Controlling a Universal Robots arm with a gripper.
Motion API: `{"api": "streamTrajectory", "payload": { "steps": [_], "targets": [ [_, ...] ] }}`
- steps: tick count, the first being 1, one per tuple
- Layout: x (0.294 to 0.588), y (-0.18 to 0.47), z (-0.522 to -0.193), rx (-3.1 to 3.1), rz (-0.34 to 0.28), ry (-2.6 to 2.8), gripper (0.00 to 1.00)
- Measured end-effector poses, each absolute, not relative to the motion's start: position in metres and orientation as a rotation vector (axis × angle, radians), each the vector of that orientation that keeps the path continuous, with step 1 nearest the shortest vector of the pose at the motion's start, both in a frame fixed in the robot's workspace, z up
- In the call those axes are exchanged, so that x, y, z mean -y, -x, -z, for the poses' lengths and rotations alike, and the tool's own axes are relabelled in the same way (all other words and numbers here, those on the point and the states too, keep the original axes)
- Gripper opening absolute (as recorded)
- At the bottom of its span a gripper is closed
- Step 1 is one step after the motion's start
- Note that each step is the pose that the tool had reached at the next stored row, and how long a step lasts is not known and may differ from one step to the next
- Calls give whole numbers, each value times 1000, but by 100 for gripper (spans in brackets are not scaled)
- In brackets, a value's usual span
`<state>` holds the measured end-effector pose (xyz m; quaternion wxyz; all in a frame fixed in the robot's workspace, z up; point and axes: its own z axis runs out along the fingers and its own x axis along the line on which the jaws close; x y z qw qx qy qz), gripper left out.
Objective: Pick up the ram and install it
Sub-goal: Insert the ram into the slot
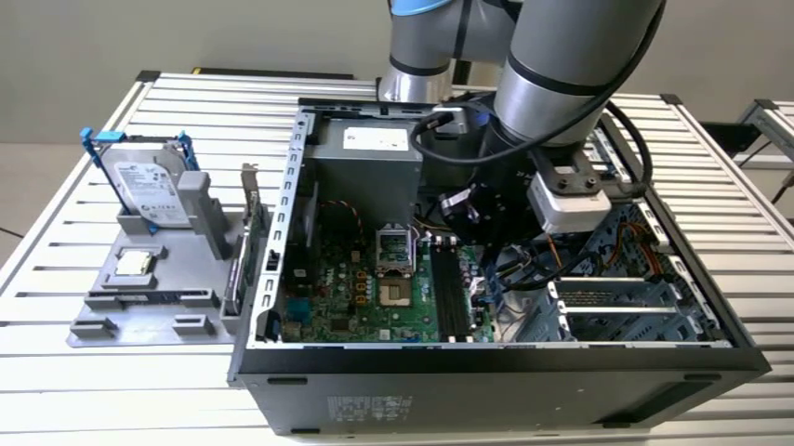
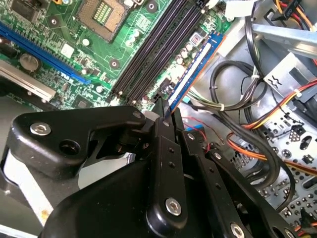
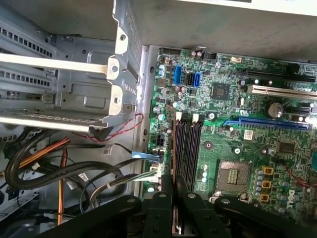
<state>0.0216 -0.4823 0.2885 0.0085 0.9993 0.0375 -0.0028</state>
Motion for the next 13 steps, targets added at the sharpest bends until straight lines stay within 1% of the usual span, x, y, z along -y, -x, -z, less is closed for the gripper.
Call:
{"api": "streamTrajectory", "payload": {
  "steps": [13],
  "targets": [
    [481, -21, -287, 8, 10, -3125, 0]
  ]
}}
